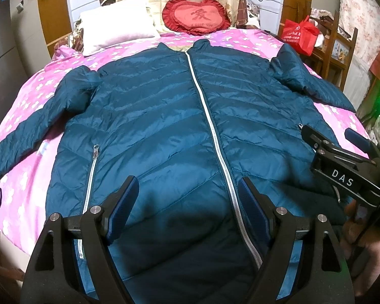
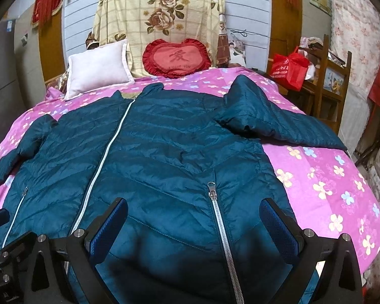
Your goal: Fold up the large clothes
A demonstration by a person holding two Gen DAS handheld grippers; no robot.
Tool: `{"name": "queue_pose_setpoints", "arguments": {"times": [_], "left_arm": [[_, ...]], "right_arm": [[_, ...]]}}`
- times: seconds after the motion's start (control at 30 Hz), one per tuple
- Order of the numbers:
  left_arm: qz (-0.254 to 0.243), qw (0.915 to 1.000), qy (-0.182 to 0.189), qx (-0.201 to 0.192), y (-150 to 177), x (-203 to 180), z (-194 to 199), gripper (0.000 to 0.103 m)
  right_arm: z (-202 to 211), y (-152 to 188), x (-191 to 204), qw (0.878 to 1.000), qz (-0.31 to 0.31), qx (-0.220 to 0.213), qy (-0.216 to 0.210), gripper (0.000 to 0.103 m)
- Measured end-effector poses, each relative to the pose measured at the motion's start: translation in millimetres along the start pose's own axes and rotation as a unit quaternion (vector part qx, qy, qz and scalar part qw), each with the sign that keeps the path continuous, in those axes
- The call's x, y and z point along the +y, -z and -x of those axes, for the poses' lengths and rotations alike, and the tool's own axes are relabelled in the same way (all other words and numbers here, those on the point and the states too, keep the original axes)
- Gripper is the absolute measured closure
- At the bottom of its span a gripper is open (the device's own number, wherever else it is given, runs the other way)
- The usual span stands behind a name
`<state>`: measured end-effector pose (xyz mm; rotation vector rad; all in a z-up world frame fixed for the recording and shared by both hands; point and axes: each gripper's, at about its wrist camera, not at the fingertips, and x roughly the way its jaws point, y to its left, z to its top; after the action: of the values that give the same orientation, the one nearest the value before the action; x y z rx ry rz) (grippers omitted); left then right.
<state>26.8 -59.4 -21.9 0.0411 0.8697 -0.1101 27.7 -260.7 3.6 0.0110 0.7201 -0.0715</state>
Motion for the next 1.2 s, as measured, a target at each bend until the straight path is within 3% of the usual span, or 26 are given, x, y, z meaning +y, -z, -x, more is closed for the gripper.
{"name": "queue_pose_setpoints", "arguments": {"times": [1.2], "left_arm": [[0.020, 0.9998, 0.003, 0.008, -0.9, 4.8, -1.9, 0.022]], "right_arm": [[-1.5, 1.7, -2.5, 1.000, -0.006, 0.007, 0.004, 0.000]]}}
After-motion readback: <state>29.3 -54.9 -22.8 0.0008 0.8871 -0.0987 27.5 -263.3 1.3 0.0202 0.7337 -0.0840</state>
